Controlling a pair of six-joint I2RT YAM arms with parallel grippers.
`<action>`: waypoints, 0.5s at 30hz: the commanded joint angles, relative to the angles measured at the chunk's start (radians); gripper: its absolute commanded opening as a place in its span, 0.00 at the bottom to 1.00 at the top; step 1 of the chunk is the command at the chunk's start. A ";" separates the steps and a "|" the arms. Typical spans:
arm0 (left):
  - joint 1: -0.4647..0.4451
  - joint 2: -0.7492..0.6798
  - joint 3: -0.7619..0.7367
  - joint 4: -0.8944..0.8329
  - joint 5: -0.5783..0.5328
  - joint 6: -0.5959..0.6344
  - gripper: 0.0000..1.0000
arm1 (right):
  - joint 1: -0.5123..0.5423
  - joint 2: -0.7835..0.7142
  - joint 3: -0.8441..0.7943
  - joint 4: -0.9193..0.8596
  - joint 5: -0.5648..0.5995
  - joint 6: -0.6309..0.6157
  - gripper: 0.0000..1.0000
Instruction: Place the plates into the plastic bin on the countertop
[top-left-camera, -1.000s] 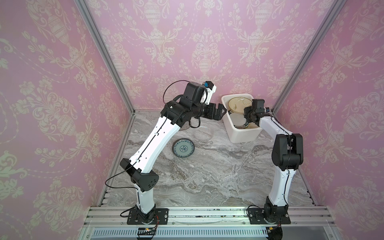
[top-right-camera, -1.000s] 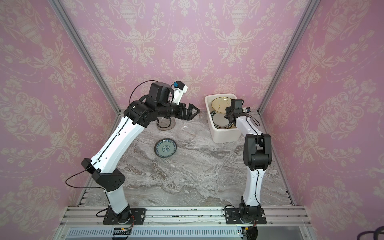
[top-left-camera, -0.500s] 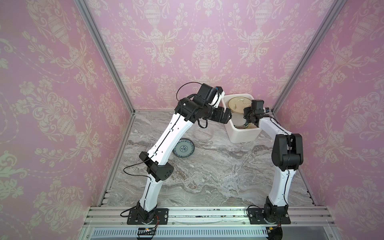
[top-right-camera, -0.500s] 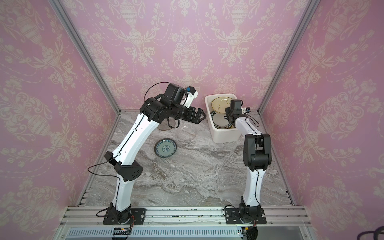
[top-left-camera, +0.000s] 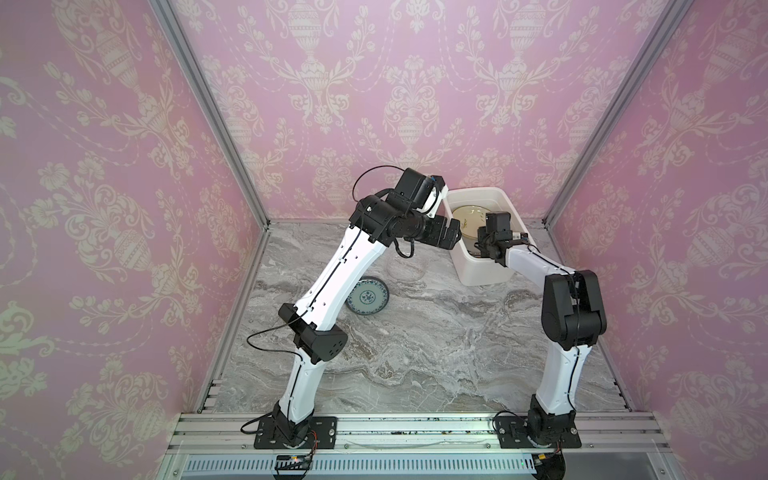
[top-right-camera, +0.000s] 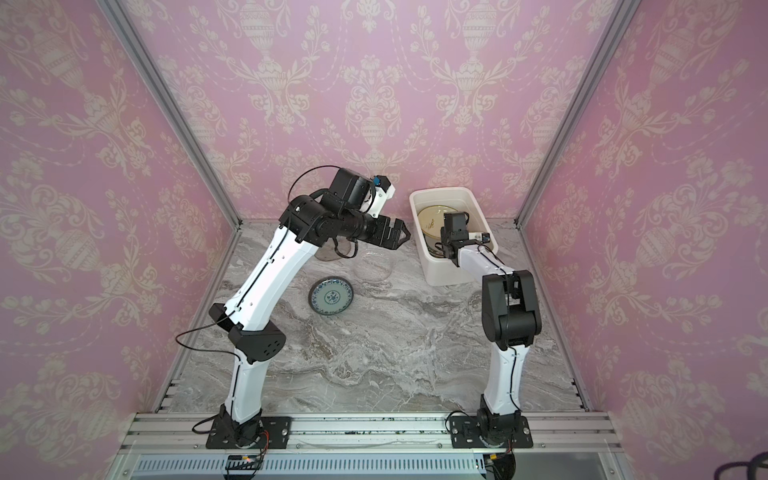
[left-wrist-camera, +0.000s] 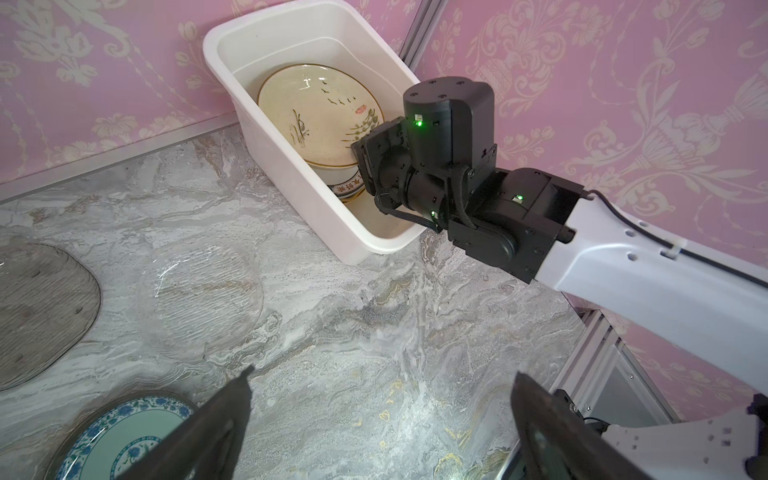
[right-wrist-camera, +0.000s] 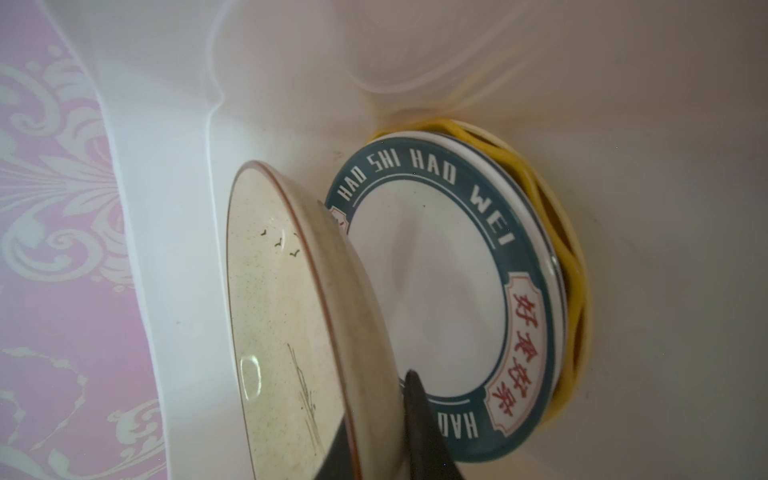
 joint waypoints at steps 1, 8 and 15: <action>-0.010 -0.051 -0.044 -0.014 -0.025 0.035 0.99 | 0.019 -0.038 0.022 0.051 0.079 0.093 0.00; -0.010 -0.103 -0.140 0.038 -0.036 0.038 0.99 | 0.027 0.020 0.076 0.014 0.093 0.129 0.00; -0.010 -0.091 -0.141 0.041 -0.039 0.039 0.99 | 0.022 0.064 0.105 -0.010 0.093 0.138 0.01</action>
